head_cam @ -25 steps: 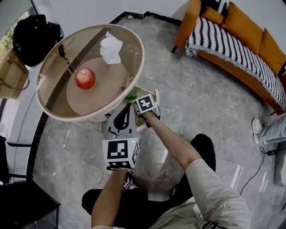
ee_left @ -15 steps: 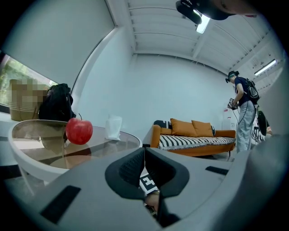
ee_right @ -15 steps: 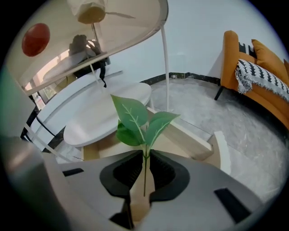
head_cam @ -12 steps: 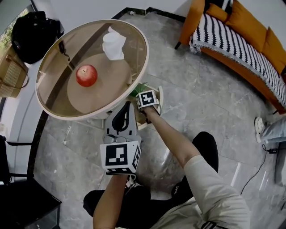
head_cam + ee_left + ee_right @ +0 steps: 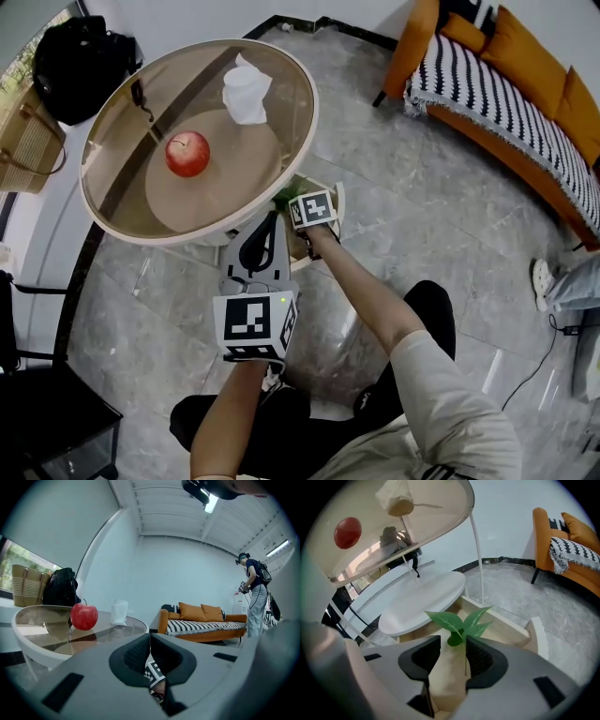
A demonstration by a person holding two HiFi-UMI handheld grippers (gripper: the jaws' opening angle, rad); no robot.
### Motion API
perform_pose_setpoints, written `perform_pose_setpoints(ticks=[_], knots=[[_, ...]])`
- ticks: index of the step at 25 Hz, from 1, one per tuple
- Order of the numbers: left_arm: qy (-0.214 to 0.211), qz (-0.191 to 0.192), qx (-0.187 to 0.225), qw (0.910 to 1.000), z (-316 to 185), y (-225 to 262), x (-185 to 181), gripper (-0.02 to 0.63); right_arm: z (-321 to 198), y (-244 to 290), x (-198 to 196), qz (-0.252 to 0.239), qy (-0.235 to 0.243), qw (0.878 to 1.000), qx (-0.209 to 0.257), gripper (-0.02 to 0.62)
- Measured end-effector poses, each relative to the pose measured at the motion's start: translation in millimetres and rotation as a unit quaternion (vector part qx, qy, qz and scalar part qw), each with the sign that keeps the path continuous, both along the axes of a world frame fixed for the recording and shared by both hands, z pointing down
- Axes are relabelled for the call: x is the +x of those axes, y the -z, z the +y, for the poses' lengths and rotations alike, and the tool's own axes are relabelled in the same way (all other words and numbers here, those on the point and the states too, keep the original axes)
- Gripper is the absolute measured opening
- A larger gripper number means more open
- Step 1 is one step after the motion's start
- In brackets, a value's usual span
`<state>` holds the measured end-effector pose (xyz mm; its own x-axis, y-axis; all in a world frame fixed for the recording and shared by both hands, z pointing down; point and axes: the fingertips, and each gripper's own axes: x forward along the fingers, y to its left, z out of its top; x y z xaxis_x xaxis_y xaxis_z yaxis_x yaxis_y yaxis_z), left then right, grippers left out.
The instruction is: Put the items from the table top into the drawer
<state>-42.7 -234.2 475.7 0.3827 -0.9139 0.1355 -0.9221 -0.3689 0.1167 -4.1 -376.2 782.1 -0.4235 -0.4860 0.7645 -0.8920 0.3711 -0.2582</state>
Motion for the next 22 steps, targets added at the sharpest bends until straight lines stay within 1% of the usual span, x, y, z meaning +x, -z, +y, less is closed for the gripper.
perform_pose_setpoints(ticks=[4, 8, 15, 18, 20, 22], knots=[[0.005, 0.001, -0.003, 1.0, 4, 2, 1, 0.021, 6, 14, 1, -0.014, 0.008, 1.0, 0.011, 0.164], [0.019, -0.002, -0.004, 0.9998, 8, 1, -1, 0.021, 18, 38, 5, -0.031, 0.022, 0.999, 0.035, 0.164], [0.038, -0.032, -0.025, 0.9984, 21, -16, -6, 0.021, 38, 79, 20, -0.042, 0.054, 0.994, 0.082, 0.164], [0.045, -0.04, -0.029, 0.9978, 27, -18, -8, 0.021, 48, 102, 17, -0.058, 0.073, 0.989, 0.117, 0.163], [0.048, -0.045, -0.029, 0.9974, 31, -17, -11, 0.021, 59, 117, 8, -0.067, 0.091, 0.983, 0.147, 0.147], [0.051, -0.045, -0.028, 0.9973, 35, -14, -13, 0.021, 69, 133, 0, -0.065, 0.109, 0.975, 0.18, 0.132]])
